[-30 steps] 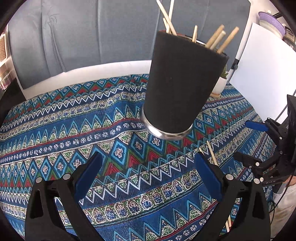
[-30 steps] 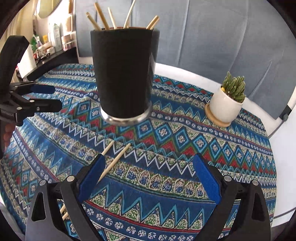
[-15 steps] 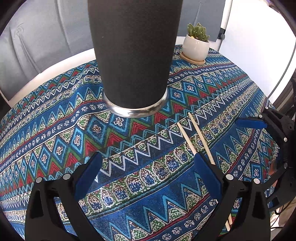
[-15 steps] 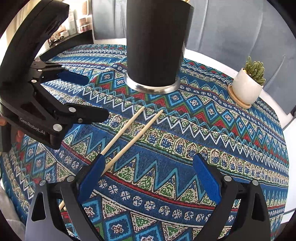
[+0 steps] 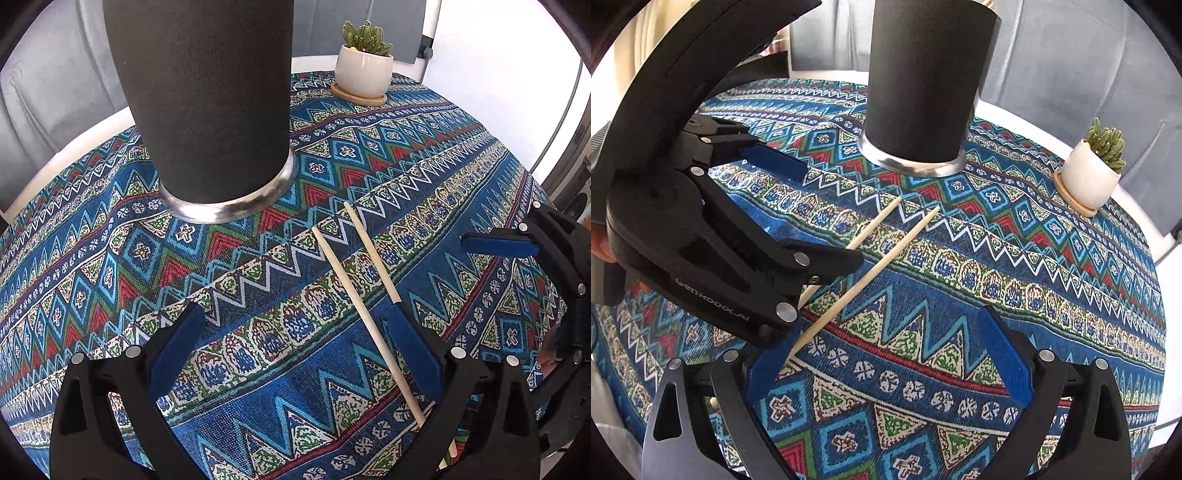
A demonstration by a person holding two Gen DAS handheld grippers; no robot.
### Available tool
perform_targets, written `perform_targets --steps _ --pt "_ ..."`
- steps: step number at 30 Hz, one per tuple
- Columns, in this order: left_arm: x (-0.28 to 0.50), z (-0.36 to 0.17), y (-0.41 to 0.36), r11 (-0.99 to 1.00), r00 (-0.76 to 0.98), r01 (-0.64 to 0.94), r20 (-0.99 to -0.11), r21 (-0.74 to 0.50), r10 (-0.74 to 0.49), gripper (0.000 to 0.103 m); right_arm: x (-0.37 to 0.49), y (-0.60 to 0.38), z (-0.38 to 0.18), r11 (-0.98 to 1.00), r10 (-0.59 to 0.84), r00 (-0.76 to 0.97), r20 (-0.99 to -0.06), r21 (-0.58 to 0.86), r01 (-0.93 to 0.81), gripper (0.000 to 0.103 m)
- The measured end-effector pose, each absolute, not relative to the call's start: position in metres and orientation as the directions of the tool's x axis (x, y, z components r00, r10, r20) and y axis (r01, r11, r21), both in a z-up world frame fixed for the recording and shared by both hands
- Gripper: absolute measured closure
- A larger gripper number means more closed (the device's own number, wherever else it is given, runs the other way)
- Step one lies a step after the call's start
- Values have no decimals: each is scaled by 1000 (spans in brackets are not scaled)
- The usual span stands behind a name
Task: Organize utensils
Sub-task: 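Close the left gripper on one stick while the right gripper grasps the other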
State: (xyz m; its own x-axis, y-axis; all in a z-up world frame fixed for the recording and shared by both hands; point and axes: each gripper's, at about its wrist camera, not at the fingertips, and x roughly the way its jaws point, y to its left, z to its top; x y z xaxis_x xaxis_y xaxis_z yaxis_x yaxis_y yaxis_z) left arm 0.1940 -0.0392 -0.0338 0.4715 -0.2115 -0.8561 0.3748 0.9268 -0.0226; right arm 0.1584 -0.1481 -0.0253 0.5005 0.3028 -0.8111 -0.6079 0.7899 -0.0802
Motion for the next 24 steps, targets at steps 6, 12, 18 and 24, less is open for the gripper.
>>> perform_targets --steps 6,12,18,24 --pt "185 -35 -44 917 489 398 -847 5 -208 6 155 -159 -26 796 297 501 -813 -78 -600 10" --pt "175 -35 -41 919 499 393 -841 5 -209 6 158 -177 -28 820 298 491 -819 -44 -571 9" --pt "157 -33 -33 924 498 382 -844 6 -200 6 173 -192 -31 857 308 467 -829 29 -515 8" --pt "141 -32 -30 929 504 370 -841 4 -197 6 181 -193 -31 855 305 459 -834 28 -517 8"
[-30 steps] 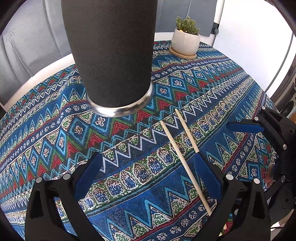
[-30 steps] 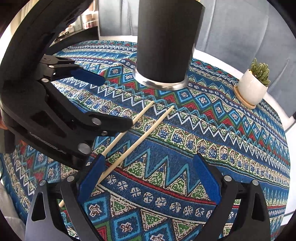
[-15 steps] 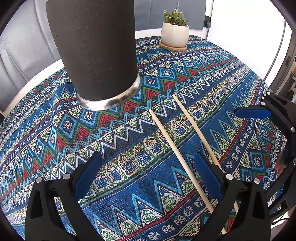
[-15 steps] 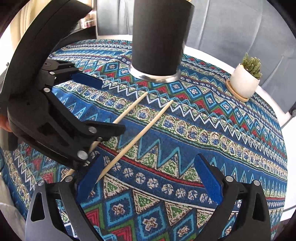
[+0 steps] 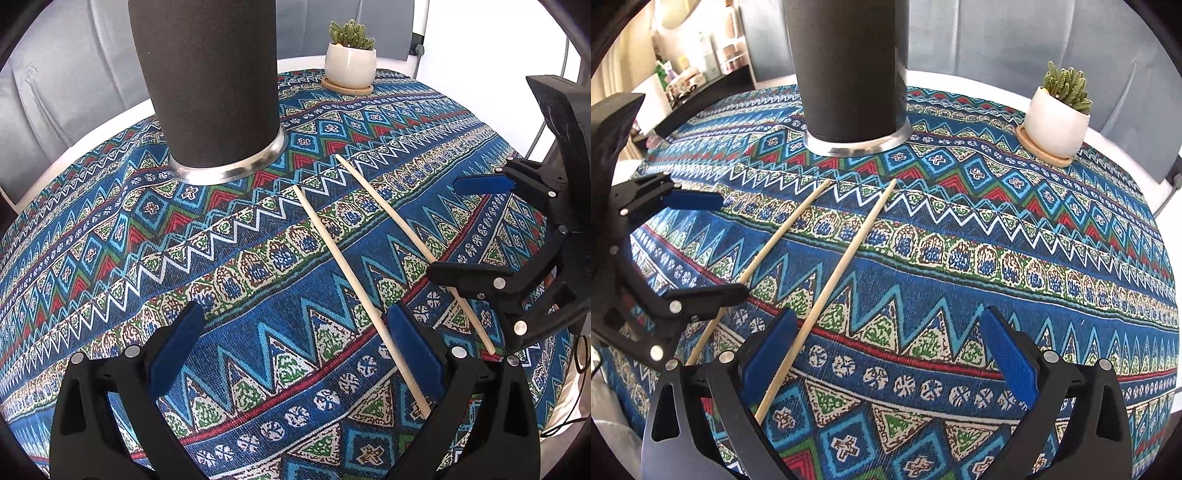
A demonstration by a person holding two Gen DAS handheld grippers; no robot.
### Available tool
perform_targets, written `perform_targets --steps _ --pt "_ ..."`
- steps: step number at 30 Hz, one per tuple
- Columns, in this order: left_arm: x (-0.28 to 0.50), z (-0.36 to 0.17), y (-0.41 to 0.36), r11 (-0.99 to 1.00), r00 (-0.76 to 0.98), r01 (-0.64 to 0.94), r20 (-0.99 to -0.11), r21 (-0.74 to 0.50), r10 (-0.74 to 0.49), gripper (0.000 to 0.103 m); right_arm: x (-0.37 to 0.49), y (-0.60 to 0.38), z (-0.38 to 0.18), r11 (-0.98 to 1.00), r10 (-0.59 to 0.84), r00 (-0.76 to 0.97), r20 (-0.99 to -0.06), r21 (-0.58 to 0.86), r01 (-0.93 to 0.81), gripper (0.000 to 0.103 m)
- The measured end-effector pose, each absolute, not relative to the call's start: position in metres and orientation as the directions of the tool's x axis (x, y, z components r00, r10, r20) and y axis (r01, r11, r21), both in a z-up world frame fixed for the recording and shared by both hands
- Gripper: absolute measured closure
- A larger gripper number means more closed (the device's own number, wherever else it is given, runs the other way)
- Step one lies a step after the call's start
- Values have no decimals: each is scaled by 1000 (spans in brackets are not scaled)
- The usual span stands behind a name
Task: Organize utensils
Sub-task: 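Close the left gripper on one stick while the right gripper grasps the other, then lift both held sticks upright and carry them above the black cup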
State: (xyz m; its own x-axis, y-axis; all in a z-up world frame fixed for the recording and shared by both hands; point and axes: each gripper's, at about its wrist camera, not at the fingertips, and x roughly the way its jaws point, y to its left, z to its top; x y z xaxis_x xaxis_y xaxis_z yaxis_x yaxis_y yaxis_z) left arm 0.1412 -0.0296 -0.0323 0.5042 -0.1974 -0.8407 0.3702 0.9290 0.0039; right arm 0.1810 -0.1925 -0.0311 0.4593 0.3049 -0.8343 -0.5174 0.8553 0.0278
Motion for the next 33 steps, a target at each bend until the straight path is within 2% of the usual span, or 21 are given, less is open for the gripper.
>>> perform_targets --steps 8,13,18,20,21,22,24,25,26,27,29,31,33 --pt "127 -31 -34 923 490 385 -848 4 -201 6 194 -198 -32 869 283 445 -850 31 -494 8" --pt "133 -31 -25 907 479 422 -850 5 -219 5 198 -196 -32 868 270 415 -869 32 -496 7" --pt "154 -31 -14 919 449 394 -873 2 -190 6 218 -183 -30 875 243 380 -893 32 -482 7" --pt "158 -30 -13 916 450 402 -871 3 -195 11 224 -177 -30 865 247 368 -897 32 -501 7" --pt "158 -29 -12 912 449 411 -871 3 -199 17 226 -176 -30 855 247 364 -898 25 -519 10" --pt "159 -27 -14 904 445 427 -871 3 -207 25 225 -174 -30 840 250 367 -896 13 -542 10" --pt "158 -25 -15 894 440 449 -871 1 -220 36 229 -172 -30 822 273 355 -894 25 -569 9" --pt "158 -24 -14 892 441 452 -869 1 -223 45 228 -172 -29 811 282 355 -891 24 -584 14" --pt "159 -23 -13 892 443 452 -868 -3 -227 50 228 -173 -28 801 294 354 -888 27 -598 31" --pt "159 -23 -12 893 444 449 -866 -5 -228 61 225 -173 -24 789 311 358 -880 29 -614 57" --pt "162 -21 -6 890 436 455 -868 -15 -238 73 224 -177 -19 785 325 354 -877 42 -618 84" --pt "164 -21 1 880 425 474 -868 -29 -258 90 223 -183 -20 789 334 351 -875 56 -611 94" --pt "167 -22 12 886 410 458 -867 -74 -284 97 222 -190 -21 789 342 349 -873 65 -611 98"
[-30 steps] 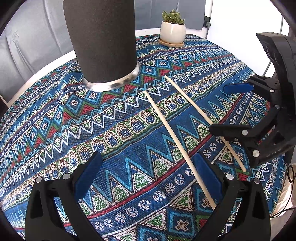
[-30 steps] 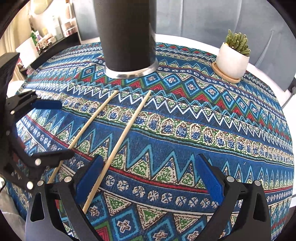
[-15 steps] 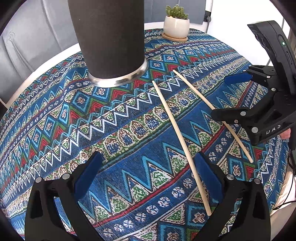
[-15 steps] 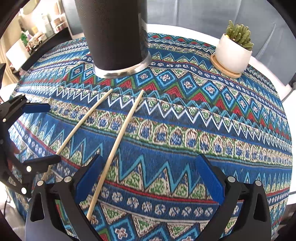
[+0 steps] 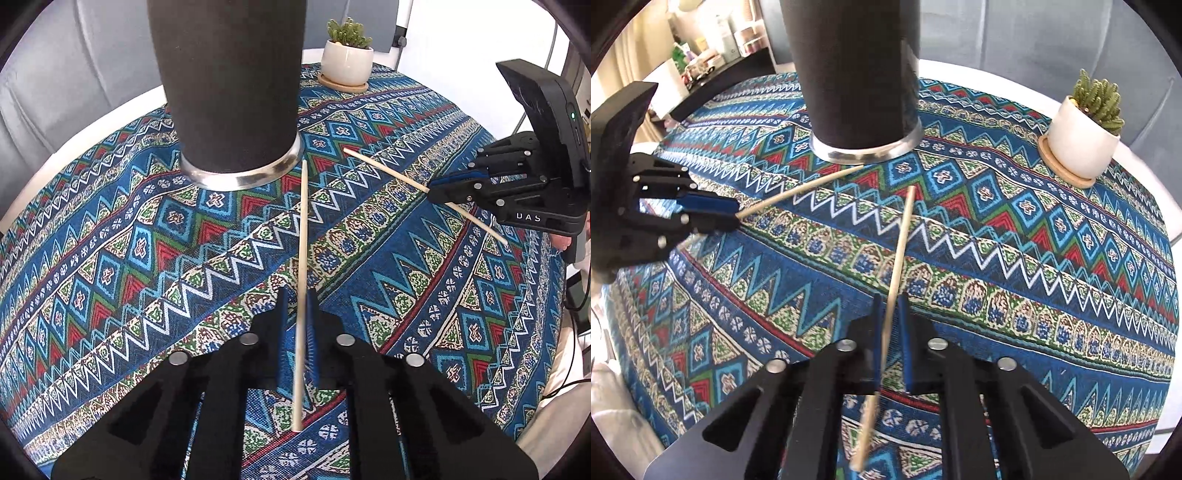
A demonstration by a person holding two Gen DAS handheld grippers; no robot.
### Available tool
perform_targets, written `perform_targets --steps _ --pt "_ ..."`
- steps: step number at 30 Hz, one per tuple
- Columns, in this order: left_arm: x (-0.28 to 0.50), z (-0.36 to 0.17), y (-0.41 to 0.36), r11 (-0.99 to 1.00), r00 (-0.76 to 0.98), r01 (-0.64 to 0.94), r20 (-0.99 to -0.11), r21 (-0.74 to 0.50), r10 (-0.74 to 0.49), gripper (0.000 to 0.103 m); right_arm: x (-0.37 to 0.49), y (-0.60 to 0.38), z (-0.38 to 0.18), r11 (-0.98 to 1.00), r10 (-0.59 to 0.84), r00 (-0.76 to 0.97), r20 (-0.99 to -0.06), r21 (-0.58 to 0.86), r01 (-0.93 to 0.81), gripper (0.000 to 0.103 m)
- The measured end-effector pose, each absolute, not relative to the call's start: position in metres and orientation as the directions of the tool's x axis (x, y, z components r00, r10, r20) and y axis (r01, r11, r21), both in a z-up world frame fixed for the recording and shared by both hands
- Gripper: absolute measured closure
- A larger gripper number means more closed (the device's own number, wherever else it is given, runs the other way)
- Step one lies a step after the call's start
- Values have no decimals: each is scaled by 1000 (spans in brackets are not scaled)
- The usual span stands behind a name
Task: Organize utensils
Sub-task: 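Lift both held sticks upright and carry them above the black cup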
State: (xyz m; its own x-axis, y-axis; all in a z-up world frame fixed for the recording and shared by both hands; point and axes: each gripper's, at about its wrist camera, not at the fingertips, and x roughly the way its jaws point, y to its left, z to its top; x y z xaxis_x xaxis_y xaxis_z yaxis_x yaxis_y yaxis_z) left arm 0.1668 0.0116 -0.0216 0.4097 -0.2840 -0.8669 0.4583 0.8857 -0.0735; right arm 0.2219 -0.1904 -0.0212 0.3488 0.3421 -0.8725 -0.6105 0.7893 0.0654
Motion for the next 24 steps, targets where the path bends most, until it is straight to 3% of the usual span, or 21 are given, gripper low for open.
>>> perform_targets --steps 5,10,19,24 --pt "155 -21 28 888 380 437 -866 -142 -326 98 219 -211 -24 800 401 328 -855 151 -581 98" --pt "145 -25 53 883 343 367 -840 -291 -420 98 212 -235 -29 802 474 321 -820 252 -541 98" --pt "118 -10 85 895 429 305 -792 -325 -434 98 194 -260 -16 797 532 364 -764 308 -519 98" --pt "118 18 97 926 516 279 -773 -255 -369 98 186 -273 13 800 551 435 -713 303 -517 98"
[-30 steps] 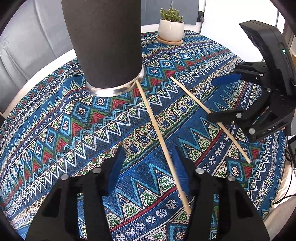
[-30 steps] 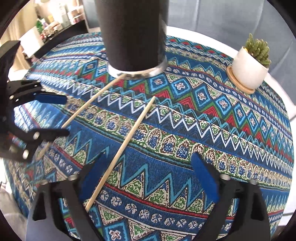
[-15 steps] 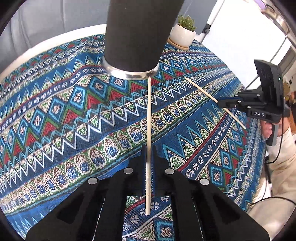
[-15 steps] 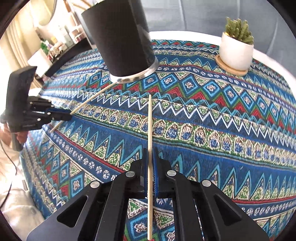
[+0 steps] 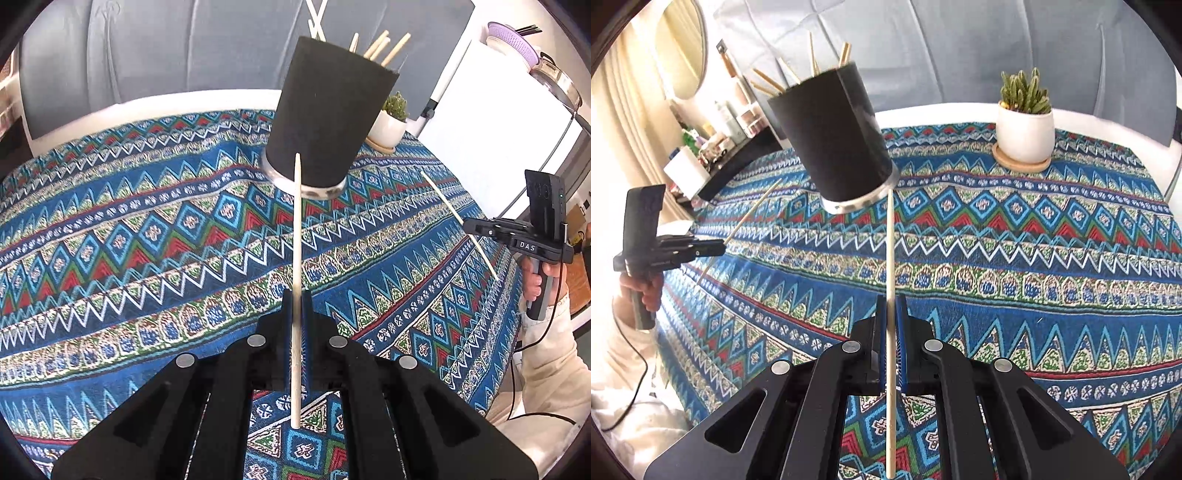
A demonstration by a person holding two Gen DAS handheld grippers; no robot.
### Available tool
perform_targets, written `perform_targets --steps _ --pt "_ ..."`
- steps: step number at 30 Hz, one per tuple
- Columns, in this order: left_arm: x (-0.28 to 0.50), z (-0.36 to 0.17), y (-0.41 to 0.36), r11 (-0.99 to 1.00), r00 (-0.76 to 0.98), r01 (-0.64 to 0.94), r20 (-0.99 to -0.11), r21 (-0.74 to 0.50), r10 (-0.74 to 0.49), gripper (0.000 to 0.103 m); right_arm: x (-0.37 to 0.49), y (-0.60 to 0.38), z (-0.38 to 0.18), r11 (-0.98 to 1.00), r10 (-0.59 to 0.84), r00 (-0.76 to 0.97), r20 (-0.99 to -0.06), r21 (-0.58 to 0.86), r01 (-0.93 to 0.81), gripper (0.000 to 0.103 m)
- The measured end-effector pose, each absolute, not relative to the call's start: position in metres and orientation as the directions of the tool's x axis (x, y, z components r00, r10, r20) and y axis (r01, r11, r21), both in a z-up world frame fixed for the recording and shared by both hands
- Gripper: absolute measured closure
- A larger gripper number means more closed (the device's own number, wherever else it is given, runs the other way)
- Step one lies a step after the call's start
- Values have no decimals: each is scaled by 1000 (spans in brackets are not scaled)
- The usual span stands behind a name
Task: Organize utensils
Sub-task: 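Lift both held sticks upright and carry them above the black cup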
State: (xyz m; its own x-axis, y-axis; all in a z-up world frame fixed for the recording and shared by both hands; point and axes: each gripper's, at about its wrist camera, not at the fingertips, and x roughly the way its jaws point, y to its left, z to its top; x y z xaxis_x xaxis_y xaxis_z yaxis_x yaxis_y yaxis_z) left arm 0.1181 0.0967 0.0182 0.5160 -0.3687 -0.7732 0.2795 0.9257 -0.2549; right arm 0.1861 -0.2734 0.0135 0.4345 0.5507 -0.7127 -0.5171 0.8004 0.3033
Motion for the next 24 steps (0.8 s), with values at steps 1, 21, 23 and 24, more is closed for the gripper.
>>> perform_targets --steps 1,21,23,24 --pt "117 25 99 933 534 272 -769 -237 -351 98 186 -274 20 800 553 446 -703 300 -520 98" --pt "158 164 84 949 760 313 -609 38 -226 98 209 -232 161 758 628 639 -444 163 -631 98" --pt "165 172 81 945 774 323 -589 51 -233 98 216 -227 169 744 650 639 -413 171 -646 98" --pt "169 178 79 944 780 326 -579 53 -238 98 220 -225 172 737 660 637 -398 180 -651 98"
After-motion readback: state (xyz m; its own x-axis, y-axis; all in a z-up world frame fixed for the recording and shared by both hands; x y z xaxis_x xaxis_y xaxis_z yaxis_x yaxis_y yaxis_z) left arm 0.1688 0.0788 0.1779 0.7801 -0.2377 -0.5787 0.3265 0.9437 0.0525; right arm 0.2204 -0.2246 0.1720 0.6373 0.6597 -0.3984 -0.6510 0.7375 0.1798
